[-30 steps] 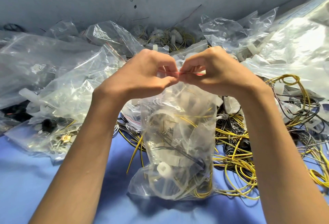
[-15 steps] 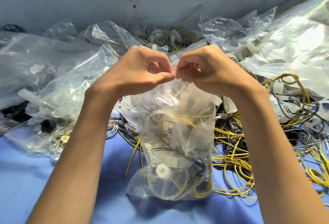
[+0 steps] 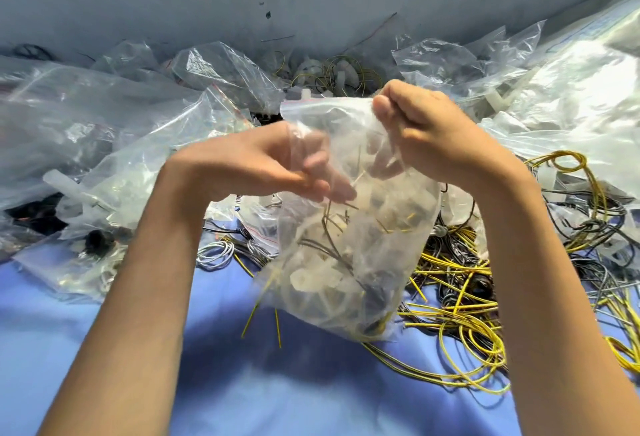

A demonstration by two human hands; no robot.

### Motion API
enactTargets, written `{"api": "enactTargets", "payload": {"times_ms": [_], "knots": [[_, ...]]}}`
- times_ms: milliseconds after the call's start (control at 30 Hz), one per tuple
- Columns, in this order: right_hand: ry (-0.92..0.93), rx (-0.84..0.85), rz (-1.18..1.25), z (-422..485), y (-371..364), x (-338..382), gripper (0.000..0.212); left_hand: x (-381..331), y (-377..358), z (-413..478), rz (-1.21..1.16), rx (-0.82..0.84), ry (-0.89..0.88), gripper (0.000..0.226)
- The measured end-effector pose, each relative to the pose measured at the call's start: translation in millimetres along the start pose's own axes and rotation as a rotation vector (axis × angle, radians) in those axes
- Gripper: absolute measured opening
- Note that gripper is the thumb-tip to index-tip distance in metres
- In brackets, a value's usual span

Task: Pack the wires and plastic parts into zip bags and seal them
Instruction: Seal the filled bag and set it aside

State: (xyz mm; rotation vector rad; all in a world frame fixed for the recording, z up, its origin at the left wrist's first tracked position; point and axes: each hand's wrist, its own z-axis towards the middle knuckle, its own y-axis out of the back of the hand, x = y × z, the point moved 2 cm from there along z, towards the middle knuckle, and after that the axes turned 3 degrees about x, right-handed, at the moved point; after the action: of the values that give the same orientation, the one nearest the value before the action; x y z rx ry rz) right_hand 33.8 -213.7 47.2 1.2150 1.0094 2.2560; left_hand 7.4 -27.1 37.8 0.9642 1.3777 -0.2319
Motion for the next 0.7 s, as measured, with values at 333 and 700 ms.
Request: {"api": "enactTargets", "payload": {"times_ms": [333, 700], "knots": [[0.001, 0.247, 0.040, -1, -15, 11, 0.025, 13, 32, -35, 0.386, -0.070, 0.298, 0.043], [-0.095, 0.119, -0.063, -9, 19, -15, 0.013, 43, 73, -59, 0.732, -0.451, 0.773, 0.027]]}}
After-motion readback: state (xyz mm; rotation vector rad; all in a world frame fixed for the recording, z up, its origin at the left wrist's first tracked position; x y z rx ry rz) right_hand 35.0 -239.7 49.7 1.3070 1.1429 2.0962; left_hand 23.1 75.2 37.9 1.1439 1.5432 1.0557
